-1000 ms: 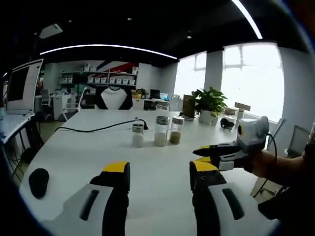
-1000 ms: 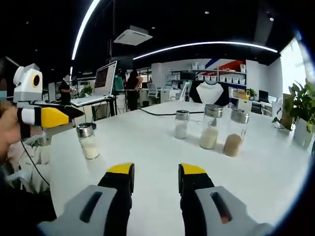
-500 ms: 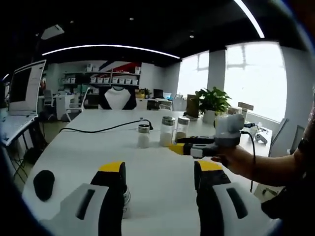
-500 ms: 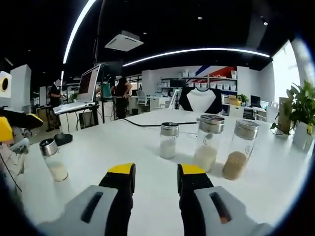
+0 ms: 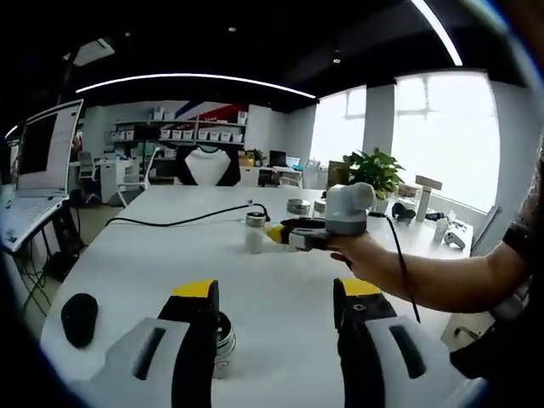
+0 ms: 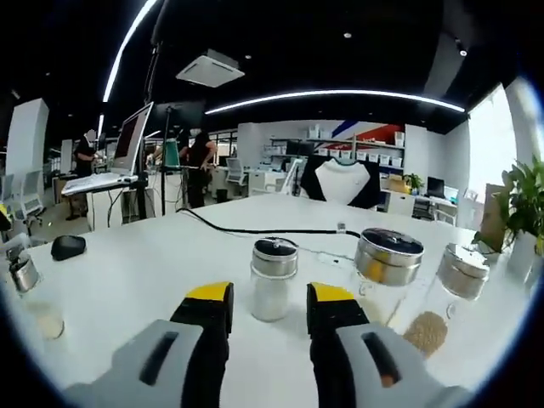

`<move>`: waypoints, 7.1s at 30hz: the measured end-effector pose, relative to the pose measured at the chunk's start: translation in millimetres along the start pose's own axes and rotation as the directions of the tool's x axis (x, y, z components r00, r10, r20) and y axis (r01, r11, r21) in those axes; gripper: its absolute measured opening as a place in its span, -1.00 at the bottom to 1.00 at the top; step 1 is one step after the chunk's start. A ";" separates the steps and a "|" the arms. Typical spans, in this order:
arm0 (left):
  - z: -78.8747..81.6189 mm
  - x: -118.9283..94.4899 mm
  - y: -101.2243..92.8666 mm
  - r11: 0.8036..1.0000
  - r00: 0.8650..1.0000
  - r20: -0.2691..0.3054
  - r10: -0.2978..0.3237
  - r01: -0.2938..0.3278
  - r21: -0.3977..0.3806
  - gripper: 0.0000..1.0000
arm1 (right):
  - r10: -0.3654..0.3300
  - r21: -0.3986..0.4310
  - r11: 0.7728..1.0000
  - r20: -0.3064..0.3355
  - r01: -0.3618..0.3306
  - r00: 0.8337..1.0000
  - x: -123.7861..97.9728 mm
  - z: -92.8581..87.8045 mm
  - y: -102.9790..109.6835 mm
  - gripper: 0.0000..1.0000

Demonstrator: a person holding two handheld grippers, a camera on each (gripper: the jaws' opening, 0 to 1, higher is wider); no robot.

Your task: Rotate the seasoning bottle until the label or dispensing opening points toward the visible target arrow and the bottle remains upright within the marked orientation range

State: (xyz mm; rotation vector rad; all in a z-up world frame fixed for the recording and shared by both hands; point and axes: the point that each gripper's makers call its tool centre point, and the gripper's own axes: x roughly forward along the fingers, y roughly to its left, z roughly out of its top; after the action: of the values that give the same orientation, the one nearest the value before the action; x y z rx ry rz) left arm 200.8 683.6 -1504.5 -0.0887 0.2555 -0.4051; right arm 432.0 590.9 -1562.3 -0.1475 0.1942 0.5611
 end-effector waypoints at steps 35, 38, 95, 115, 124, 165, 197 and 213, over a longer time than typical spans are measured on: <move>4.7 -7.9 8.5 1.000 1.000 -0.008 0.012 -0.012 -0.007 0.08 | 0.046 -0.042 0.998 -0.055 -0.048 0.997 44.5 8.9 -3.8 -0.43; 6.5 -7.7 4.1 1.000 1.000 -0.001 0.003 -0.003 -0.002 0.08 | 0.070 -0.042 0.996 -0.052 -0.072 0.996 34.2 7.9 1.2 -0.44; -22.1 16.6 -171.0 0.859 0.876 -0.085 -0.474 0.482 0.173 -0.11 | 0.531 0.097 0.833 0.136 -0.545 0.836 -283.4 44.2 113.1 -0.44; 7.0 18.2 -156.3 0.958 0.991 0.054 -0.127 0.108 0.264 -0.29 | 0.326 0.158 0.914 0.257 -0.373 0.910 -281.3 70.9 107.3 -0.42; 7.1 10.3 -162.2 0.933 0.969 0.033 -0.246 0.227 0.281 -0.29 | 0.439 0.145 0.863 0.257 -0.483 0.861 -289.0 70.8 106.0 -0.44; 22.7 6.6 -170.0 0.929 0.959 0.058 -0.278 0.253 0.271 -0.28 | 0.550 0.001 0.823 0.247 -0.567 0.798 -294.7 86.4 107.8 -0.44; 24.9 11.1 -157.1 0.931 0.993 0.078 -0.093 0.059 0.361 -0.27 | 0.406 0.018 0.905 0.255 -0.425 0.877 -288.8 88.1 110.4 -0.41; 21.9 -12.7 -198.4 0.817 0.835 0.032 -0.549 0.528 0.231 -0.31 | 0.780 -0.127 0.612 0.255 -0.780 0.571 -328.8 85.5 108.6 -0.43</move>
State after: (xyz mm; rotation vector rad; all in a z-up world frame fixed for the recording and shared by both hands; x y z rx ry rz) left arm 120.3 507.8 -1453.5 0.0345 0.0826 -0.9943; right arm 112.8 529.5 -1415.4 0.0379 -0.0449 1.4822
